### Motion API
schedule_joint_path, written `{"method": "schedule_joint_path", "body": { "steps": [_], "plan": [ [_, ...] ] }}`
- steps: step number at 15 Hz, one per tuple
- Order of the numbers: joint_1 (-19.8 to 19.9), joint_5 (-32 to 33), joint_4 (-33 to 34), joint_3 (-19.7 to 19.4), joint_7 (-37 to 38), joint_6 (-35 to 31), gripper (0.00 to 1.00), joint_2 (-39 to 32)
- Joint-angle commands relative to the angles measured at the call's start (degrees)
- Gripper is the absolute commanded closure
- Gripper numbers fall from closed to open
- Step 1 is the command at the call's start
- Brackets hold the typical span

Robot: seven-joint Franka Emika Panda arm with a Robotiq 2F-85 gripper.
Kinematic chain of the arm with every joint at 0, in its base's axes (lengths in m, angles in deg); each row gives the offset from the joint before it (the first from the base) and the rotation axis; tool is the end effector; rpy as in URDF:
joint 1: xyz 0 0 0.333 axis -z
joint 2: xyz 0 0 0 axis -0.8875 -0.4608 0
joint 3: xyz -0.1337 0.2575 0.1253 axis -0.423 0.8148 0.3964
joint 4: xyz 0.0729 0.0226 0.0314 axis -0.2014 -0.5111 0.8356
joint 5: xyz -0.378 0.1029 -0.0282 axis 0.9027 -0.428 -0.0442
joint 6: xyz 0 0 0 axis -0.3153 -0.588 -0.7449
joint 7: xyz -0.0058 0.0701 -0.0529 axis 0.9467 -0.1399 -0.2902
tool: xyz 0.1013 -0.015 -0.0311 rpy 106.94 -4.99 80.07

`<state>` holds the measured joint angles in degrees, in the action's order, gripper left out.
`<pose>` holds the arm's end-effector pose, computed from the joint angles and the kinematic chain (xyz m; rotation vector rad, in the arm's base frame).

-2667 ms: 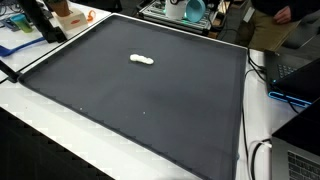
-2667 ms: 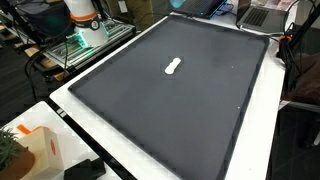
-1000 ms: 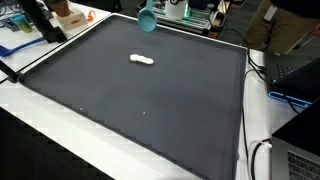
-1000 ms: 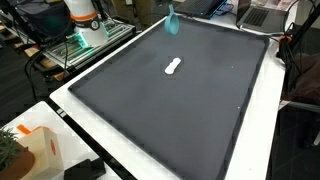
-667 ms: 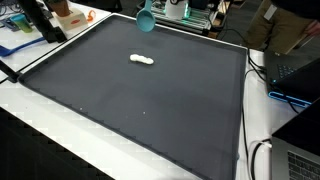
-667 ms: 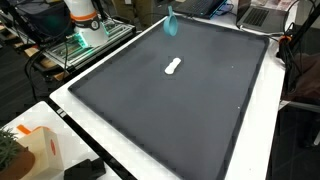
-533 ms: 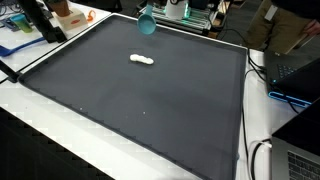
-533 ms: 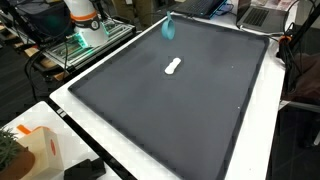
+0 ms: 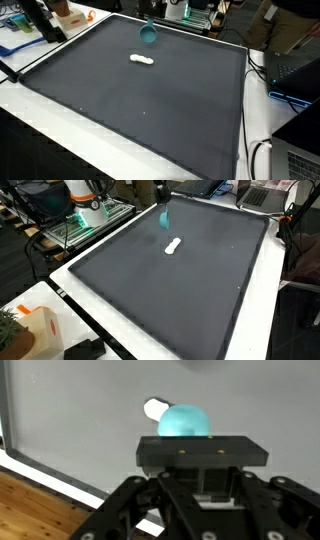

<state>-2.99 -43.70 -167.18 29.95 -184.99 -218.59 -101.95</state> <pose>0.4095 0.0820 0.3834 2.8502 0.7029 0.4361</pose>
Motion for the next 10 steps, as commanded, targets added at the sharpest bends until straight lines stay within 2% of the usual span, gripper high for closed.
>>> {"method": "schedule_joint_path", "body": {
  "steps": [1, 2, 3, 4, 5, 6, 10],
  "plan": [
    [-2.9, 0.5, 1.1, -3.3, -7.7, 3.3, 0.79, 1.3],
    [-3.5, -0.5, 2.3, -4.4, -7.7, 4.7, 0.79, 1.1],
    [-2.3, -2.1, 1.2, -3.6, -6.9, 4.5, 0.79, 2.7],
    [-2.8, -2.4, 1.5, -4.2, -7.2, 5.2, 0.54, 2.8],
    [-2.8, -2.7, 1.6, -4.4, -7.2, 5.3, 0.54, 2.9],
    [-2.8, -2.9, 1.7, -4.5, -7.2, 5.3, 0.79, 3.0],
    [-7.9, -1.6, 1.8, -9.7, -5.5, 7.9, 0.79, 5.1]
  ]
}}
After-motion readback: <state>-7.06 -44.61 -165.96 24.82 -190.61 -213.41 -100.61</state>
